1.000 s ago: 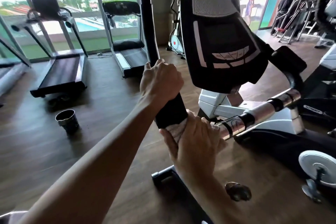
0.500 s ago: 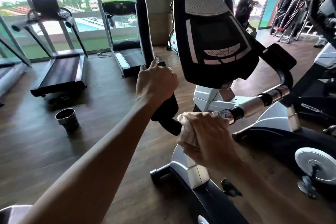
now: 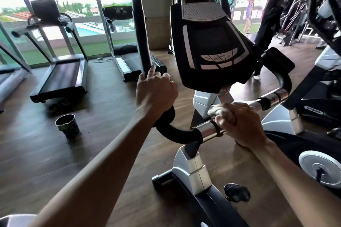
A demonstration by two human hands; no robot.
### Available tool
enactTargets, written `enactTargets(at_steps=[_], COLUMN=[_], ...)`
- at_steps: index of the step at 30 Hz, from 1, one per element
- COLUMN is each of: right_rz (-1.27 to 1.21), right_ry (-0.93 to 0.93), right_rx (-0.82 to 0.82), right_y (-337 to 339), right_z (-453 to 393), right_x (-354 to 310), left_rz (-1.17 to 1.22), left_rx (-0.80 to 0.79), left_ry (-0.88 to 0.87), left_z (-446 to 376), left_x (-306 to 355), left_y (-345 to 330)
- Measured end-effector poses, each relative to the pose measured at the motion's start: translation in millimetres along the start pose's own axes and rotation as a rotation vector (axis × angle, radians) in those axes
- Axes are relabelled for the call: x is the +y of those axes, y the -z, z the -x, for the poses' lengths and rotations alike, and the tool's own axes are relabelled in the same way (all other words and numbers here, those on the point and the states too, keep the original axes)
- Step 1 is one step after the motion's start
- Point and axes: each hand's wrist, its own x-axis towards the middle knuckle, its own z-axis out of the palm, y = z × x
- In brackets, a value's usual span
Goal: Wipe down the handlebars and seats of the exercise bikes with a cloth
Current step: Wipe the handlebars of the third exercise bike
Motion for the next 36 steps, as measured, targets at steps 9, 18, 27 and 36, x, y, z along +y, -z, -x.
enactTargets(at_steps=[9, 18, 27, 36], right_rz=[0.060, 0.225, 0.117, 0.129], right_ry=[0.066, -0.058, -0.101, 0.127], right_rx=[-0.015, -0.070, -0.009, -0.095], right_y=[-6, -28, 2, -18], right_z=[8, 15, -2, 12], right_x=[-14, -76, -26, -48], left_rz=[-0.008, 0.028, 0.055, 0.100], left_rx=[0.051, 0.066, 0.063, 0.078], left_ry=[0.026, 0.080, 0.075, 0.084], left_z=[-1, 1, 6, 11], left_x=[5, 10, 13, 16], left_y=[-6, -8, -8, -4])
